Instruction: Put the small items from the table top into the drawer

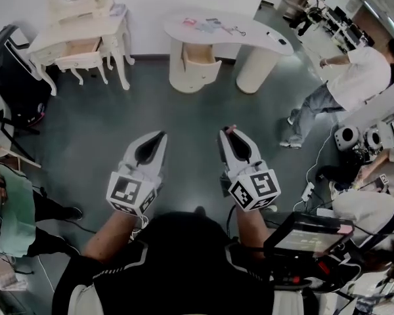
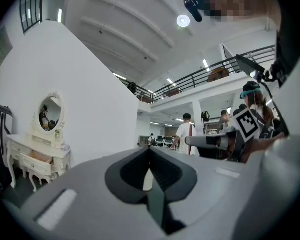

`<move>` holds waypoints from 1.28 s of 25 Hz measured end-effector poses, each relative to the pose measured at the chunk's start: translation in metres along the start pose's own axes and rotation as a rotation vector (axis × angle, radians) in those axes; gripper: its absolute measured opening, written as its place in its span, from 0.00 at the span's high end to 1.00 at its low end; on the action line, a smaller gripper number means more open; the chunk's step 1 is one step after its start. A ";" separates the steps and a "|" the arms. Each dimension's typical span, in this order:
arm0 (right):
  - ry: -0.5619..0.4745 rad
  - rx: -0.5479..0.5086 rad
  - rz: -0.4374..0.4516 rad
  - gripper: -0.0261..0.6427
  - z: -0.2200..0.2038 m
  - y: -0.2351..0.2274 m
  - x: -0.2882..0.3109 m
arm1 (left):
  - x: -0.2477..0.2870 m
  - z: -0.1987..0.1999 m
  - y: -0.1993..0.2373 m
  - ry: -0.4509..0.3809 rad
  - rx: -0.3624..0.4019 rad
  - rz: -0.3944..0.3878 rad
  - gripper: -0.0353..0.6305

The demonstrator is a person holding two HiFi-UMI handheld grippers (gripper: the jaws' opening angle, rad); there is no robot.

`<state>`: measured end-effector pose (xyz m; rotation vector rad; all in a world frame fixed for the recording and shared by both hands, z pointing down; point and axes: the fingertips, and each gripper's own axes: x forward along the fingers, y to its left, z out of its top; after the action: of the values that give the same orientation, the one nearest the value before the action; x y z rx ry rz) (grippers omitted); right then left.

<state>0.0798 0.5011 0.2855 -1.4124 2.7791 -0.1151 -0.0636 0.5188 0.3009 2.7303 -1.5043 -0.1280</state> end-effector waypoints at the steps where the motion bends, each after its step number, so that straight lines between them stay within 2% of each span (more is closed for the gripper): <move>1: 0.000 0.000 -0.004 0.89 0.000 0.004 0.001 | -0.003 0.000 0.003 0.000 -0.001 -0.004 0.95; 8: 0.009 0.006 -0.026 0.89 -0.008 0.026 0.014 | -0.020 -0.009 0.027 0.011 -0.020 -0.019 0.95; 14: 0.029 0.022 -0.008 0.89 -0.017 0.025 0.036 | -0.010 -0.014 0.042 0.019 -0.014 -0.023 0.95; 23: -0.009 0.070 0.012 0.89 -0.015 -0.033 0.101 | 0.054 -0.011 0.075 0.047 0.049 -0.013 0.95; 32: -0.024 0.056 0.045 0.89 0.000 -0.099 0.157 | 0.142 -0.009 0.100 0.058 0.050 0.004 0.95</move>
<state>0.0669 0.3168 0.2954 -1.3286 2.7641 -0.1723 -0.0715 0.3447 0.3068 2.7435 -1.5185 -0.0105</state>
